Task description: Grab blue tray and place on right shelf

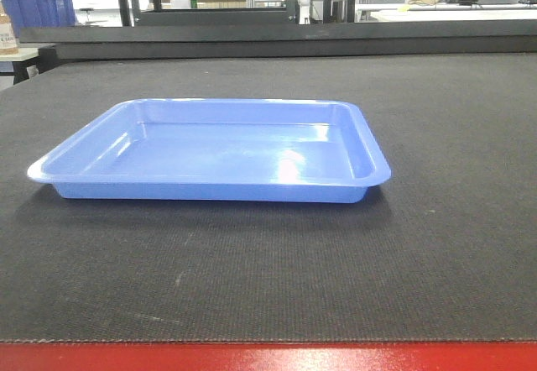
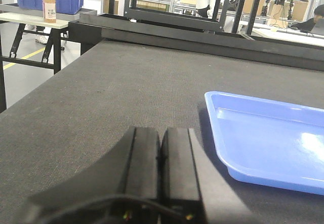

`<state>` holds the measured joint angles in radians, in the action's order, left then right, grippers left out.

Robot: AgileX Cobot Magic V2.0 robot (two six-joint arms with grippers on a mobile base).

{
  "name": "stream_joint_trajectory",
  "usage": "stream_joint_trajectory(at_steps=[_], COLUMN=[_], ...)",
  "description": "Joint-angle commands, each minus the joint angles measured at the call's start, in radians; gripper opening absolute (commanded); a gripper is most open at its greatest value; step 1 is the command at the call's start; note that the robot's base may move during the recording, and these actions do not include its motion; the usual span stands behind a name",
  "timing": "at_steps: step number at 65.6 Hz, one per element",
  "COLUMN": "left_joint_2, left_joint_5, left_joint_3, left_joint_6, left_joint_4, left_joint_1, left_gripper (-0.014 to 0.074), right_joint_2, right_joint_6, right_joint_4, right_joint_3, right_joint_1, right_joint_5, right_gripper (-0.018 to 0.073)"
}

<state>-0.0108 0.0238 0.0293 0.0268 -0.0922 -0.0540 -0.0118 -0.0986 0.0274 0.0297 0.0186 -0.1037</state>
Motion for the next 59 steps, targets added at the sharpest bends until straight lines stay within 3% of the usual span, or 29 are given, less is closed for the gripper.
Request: stream_joint_trajectory(at_steps=[1, 45, 54, 59], left_joint_2=[-0.016, -0.016, -0.016, -0.013], left_joint_5=[-0.087, -0.106, -0.163, -0.211], left_joint_3=[0.03, 0.03, 0.026, -0.012], left_joint_6=[-0.004, -0.004, -0.003, -0.003], left_joint_4=[-0.007, -0.007, -0.076, -0.074], left_joint_1=[-0.006, -0.006, -0.006, -0.006], left_gripper=[-0.0031, -0.0031, -0.0031, -0.0031], right_joint_2=[-0.019, -0.019, -0.019, -0.018], right_joint_6=[0.007, 0.007, 0.006, 0.005], right_joint_4=[0.006, 0.006, 0.001, 0.001], right_joint_3=[-0.024, -0.024, -0.03, -0.09], right_joint_1=[0.0, 0.0, 0.0, 0.0], right_joint_5=[0.088, 0.121, 0.232, 0.271], right_gripper=[0.0056, 0.0056, 0.0056, 0.0056])
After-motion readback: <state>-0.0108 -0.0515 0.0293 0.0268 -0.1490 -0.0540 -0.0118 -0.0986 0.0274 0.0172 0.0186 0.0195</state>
